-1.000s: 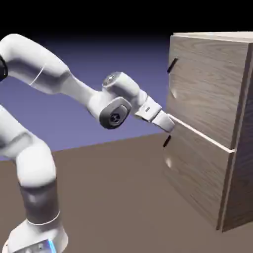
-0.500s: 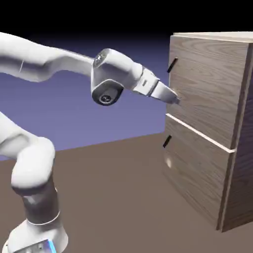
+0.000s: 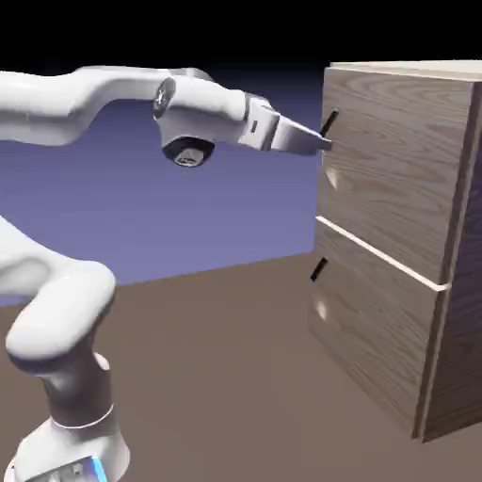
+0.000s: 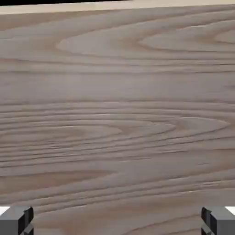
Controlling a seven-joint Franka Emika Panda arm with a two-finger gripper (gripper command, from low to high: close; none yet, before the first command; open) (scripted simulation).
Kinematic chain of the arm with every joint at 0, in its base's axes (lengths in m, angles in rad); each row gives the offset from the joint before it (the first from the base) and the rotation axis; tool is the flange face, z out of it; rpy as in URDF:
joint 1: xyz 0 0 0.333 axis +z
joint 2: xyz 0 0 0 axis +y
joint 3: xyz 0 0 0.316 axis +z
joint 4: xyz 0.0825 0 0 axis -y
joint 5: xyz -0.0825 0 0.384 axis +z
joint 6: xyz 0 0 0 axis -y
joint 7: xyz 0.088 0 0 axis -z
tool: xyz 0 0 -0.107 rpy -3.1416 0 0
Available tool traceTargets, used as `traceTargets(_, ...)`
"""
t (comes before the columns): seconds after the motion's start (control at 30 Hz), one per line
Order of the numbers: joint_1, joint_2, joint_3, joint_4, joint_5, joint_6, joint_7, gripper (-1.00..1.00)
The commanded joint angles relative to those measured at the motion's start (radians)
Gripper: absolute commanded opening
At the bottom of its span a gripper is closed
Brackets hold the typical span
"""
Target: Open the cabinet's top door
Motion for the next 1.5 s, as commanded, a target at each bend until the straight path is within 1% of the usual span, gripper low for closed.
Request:
traceTargets(0.0, -0.017, -0.009, 0.020, 0.009, 0.044, -0.001, -0.027, 0.00)
traceTargets(0.9, -0.477, -0.249, 0.547, 0.258, 1.218, -0.031, -0.746, 0.00)
traceTargets(0.97, -0.489, -0.255, 0.560, 0.264, 1.247, -0.031, -0.764, 0.00)
traceTargets(1.13, -0.661, -0.229, 0.639, 0.394, 1.263, -0.059, -0.757, 0.00)
traceTargets(1.17, -0.661, -0.229, 0.639, 0.394, 1.263, -0.059, -0.757, -1.00)
traceTargets(1.2, -0.661, -0.229, 0.639, 0.394, 1.263, -0.059, -0.757, -1.00)
traceTargets(1.47, -0.388, -0.231, 0.445, 0.104, 1.186, -0.294, -0.803, -1.00)
